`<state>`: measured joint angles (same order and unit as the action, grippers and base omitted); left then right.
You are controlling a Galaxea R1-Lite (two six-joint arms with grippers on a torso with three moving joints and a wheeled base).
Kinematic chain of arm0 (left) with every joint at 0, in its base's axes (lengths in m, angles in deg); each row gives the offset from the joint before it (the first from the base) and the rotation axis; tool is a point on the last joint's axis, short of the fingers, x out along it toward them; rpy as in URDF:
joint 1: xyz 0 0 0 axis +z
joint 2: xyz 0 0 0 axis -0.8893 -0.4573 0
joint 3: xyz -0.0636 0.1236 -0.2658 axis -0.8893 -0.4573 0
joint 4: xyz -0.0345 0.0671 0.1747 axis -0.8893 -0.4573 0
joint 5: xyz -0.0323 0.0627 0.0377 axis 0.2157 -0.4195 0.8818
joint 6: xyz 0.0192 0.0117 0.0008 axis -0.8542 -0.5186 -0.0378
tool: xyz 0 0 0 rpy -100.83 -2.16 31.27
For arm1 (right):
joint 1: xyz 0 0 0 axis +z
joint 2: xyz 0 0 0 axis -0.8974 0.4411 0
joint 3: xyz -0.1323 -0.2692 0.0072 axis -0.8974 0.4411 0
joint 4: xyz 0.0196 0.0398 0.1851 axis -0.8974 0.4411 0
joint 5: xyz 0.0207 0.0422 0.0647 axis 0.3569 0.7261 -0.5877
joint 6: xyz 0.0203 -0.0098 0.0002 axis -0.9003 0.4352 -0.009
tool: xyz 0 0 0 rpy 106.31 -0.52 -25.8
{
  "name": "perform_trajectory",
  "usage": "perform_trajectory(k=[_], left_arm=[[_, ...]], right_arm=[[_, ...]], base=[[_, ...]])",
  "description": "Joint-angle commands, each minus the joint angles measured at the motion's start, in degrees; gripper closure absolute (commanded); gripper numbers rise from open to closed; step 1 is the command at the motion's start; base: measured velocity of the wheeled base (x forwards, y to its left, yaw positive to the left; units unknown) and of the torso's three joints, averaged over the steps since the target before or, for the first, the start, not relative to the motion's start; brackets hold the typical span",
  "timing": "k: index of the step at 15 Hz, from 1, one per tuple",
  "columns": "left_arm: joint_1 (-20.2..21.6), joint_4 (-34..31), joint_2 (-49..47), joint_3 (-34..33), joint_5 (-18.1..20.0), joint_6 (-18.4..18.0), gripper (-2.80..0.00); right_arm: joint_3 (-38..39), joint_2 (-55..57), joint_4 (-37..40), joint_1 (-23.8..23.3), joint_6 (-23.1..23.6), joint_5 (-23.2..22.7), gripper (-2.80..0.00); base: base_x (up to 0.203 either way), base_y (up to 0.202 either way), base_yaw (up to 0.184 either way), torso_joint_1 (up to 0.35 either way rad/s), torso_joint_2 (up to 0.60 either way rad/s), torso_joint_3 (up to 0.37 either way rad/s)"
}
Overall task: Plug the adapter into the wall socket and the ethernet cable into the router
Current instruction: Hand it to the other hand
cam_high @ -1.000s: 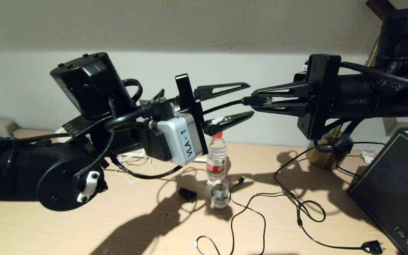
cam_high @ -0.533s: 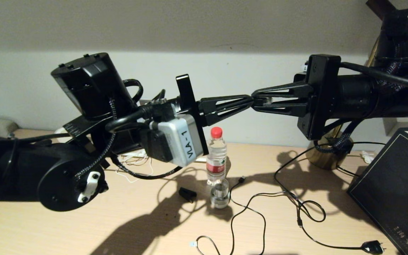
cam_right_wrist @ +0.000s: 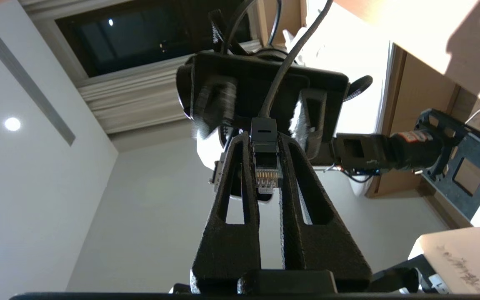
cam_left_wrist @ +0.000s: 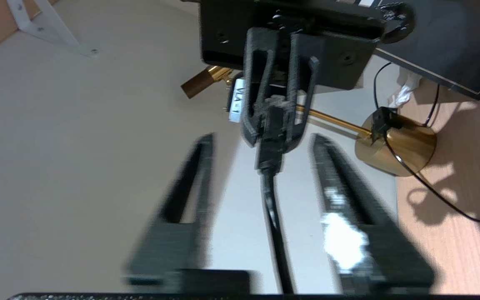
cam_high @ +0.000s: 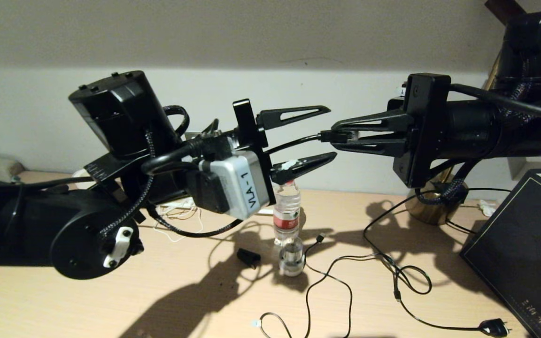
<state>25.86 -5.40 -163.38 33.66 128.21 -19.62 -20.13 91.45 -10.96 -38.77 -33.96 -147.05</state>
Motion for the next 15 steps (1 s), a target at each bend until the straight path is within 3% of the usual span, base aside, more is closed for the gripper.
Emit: perform_trajectory(k=[1,8,9,15], left_arm=[[0.10,0.39,-0.09,0.19,0.27,-0.37,-2.80],[0.10,0.47,-0.53,0.28,0.27,-0.37,-2.80],[0.10,0.47,-0.53,0.28,0.27,-0.37,0.00],[0.02,0.56,-0.44,0.28,0.27,-0.37,0.00]], right_arm=[[0.14,-0.11,-0.11,0.00,-0.48,-0.41,0.00],[0.58,-0.46,-0.14,0.88,-0.48,-0.15,0.00],[0.58,-0.46,-0.14,0.88,-0.48,-0.15,0.00],[0.58,-0.42,-0.14,0.88,-0.48,0.12,0.00]], base=[[0.000,0.000,0.000,0.000,0.00,0.000],[0.000,0.000,0.000,0.000,0.00,0.000],[0.000,0.000,0.000,0.000,0.00,0.000],[0.000,0.000,0.000,0.000,0.00,0.000]])
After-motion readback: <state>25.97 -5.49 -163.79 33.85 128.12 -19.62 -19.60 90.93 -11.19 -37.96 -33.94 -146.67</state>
